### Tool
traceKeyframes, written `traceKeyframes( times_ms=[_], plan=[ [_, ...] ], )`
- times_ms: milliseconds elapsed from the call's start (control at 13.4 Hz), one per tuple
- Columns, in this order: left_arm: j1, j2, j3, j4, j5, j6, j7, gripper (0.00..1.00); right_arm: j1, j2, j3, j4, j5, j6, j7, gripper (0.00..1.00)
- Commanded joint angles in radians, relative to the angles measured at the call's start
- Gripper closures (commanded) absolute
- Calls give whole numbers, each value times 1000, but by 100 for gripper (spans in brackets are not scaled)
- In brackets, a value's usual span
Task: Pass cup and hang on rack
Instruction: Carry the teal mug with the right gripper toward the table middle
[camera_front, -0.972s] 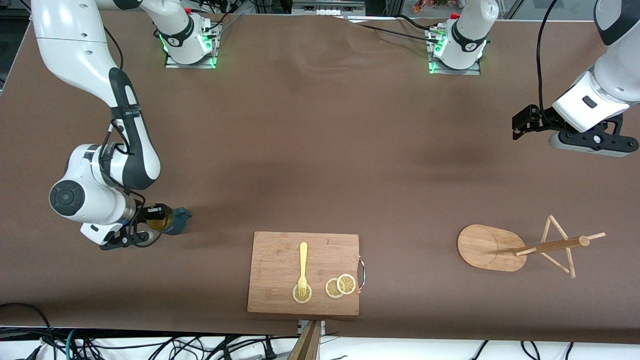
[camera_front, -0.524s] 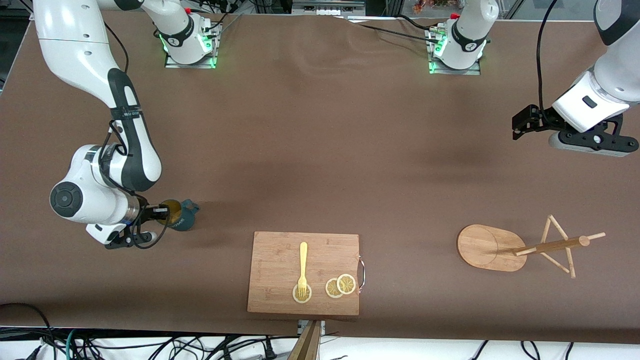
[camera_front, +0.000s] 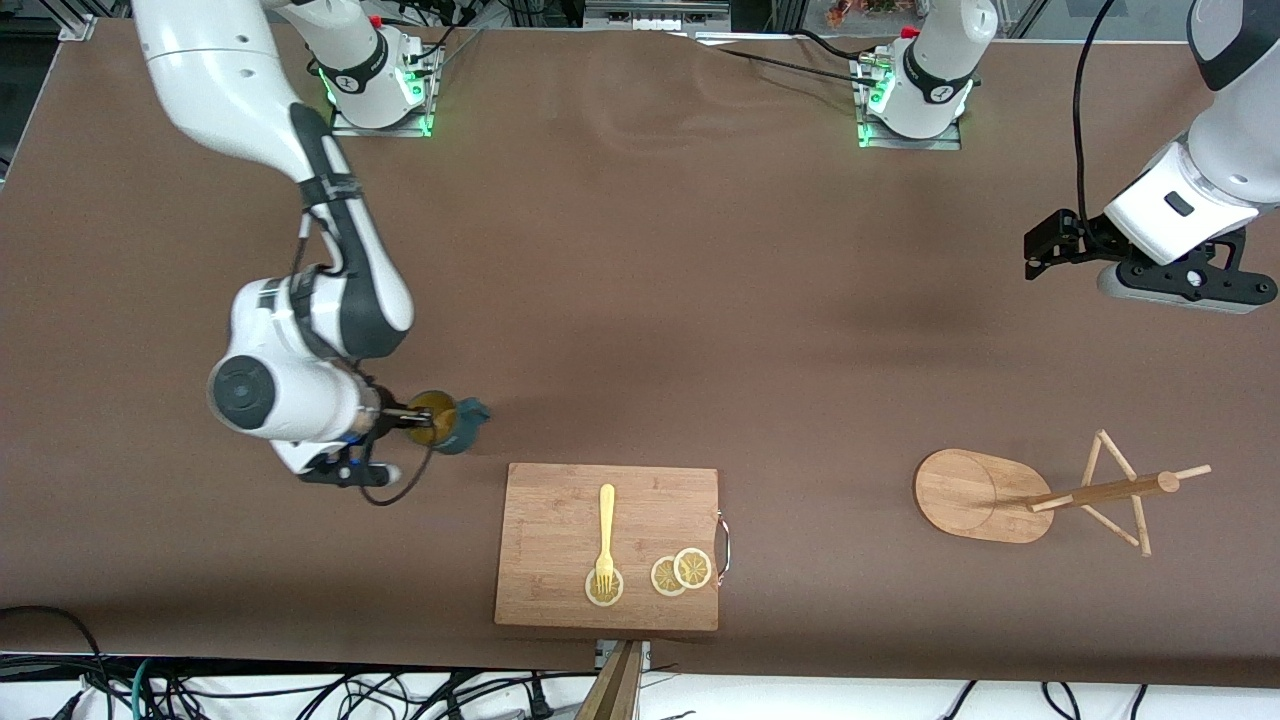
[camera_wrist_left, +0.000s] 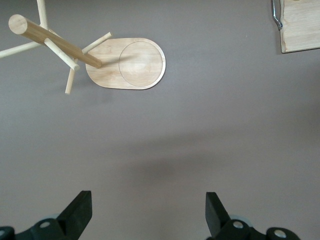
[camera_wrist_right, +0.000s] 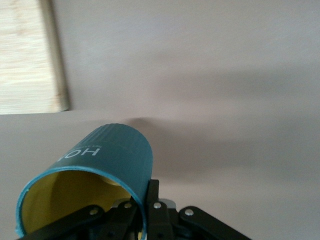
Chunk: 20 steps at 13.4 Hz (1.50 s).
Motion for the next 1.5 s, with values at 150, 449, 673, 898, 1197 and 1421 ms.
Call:
traceKeyframes(
  times_ms=[150,449,673,898,1197,1421],
  plan=[
    [2,3,-6,16,28,-16,-5,0,173,48,22,94,17,-21,355,100],
    [2,3,-6,16,28,-16,-5,0,296,136,63,213,15,-10,621,100],
    [2,3,-6,16,28,-16,-5,0,391,191,61,273,10,11,759,100],
    [2,3,-6,16,28,-16,-1,0,445,194,61,280,10,40,825,100],
    [2,1,-9,16,28,-16,-2,0,501,216,61,278,10,95,919,100],
    [2,0,-12,17,29,-16,4,0,534,228,61,280,9,145,985,100]
  ],
)
